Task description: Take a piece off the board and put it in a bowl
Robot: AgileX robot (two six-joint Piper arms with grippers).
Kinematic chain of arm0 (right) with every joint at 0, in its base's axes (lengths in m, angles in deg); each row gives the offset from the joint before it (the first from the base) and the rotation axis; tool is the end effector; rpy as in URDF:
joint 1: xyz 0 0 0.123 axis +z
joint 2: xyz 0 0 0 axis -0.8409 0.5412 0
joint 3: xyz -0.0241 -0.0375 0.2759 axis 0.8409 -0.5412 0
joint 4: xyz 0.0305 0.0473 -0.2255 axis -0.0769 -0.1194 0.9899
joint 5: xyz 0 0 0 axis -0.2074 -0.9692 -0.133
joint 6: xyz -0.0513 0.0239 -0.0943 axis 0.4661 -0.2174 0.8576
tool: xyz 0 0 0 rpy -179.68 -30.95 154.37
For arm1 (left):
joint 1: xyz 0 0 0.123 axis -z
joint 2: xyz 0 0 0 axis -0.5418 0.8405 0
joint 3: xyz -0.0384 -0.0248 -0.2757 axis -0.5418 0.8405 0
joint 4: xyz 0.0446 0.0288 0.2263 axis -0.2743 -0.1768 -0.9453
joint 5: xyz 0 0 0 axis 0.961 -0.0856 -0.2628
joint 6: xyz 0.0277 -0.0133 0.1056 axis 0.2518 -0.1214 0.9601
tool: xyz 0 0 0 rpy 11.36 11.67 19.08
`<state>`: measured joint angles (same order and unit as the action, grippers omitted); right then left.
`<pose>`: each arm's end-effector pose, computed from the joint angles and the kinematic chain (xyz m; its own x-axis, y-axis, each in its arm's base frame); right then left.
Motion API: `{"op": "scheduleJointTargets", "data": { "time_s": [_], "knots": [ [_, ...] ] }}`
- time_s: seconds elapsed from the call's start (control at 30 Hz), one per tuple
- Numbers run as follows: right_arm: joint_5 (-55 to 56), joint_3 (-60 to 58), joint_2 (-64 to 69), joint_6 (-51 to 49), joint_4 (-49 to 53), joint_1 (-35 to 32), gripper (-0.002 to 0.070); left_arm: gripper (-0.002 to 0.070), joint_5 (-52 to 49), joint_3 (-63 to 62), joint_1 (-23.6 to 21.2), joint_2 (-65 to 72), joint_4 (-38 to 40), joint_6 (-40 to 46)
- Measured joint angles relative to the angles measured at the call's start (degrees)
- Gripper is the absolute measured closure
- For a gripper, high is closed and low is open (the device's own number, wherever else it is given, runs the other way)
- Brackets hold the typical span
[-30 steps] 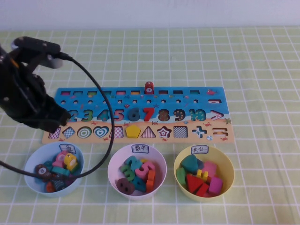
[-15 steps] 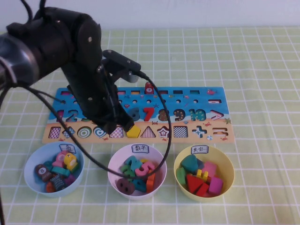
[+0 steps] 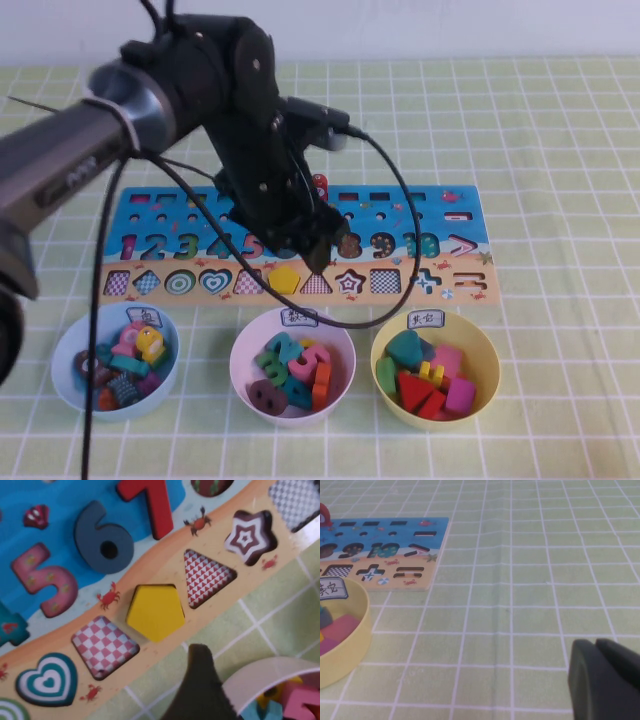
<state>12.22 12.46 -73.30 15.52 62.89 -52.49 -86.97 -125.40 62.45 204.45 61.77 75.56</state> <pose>0.0567 0.0091 0.1674 -0.2977 0.0834 -0.9510 -0.0900 0.9893 0.1149 0.3502 -0.2161 0.2394 -0.7853 0.5759 -0.2270 0.6076 0.7874 -0.1043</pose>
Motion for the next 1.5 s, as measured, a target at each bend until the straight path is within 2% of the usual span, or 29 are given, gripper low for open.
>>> {"op": "scheduleJointTargets", "data": {
  "time_s": [0.23, 0.9, 1.17, 1.5],
  "knots": [
    [-0.03, 0.0, 0.0, 0.0, 0.0, 0.0, 0.0694, 0.0209, -0.13, -0.25, 0.72, 4.34, -5.16, -4.1],
    [-0.03, 0.0, 0.0, 0.0, -0.11, 0.0, 0.0694, 0.0208, 3.61, -0.38, 0.75, 8.77, -8.12, -6.81],
    [-0.03, 0.0, 0.0, 0.0, -0.11, 0.0, 0.0694, 0.0265, 5.24, -0.38, 0.75, 9.01, -9.25, -6.91],
    [-0.03, 0.0, 0.0, 0.0, -0.11, 0.0, 0.0694, 0.0276, 5.75, -0.38, 0.75, 9.1, -9.34, -6.99]
  ]
}}
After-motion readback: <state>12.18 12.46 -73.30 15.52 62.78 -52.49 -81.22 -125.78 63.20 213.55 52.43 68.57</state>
